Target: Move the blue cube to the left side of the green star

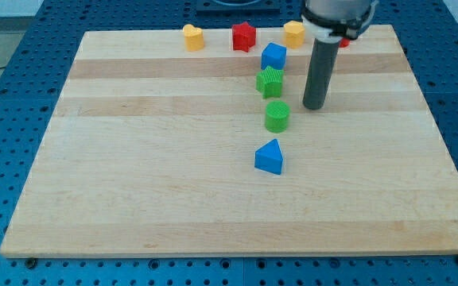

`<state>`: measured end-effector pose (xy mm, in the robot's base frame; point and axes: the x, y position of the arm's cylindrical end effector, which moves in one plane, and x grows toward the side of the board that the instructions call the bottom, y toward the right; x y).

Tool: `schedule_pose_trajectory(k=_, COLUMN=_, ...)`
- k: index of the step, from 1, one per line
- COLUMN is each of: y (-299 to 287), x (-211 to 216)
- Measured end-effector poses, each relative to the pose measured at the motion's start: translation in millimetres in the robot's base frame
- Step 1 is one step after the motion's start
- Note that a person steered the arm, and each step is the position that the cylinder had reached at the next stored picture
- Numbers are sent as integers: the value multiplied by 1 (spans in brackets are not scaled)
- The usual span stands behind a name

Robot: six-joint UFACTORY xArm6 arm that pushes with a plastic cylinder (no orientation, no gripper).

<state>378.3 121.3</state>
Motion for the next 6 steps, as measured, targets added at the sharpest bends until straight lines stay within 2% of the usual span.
schedule_pose_trajectory(k=2, y=27, x=-99)
schedule_pose_trajectory(k=3, y=7, x=-97)
schedule_pose_trajectory(k=4, y=-67, x=-70)
schedule_pose_trajectory(k=5, y=-19, x=-83)
schedule_pose_trajectory(k=6, y=-18, x=-112)
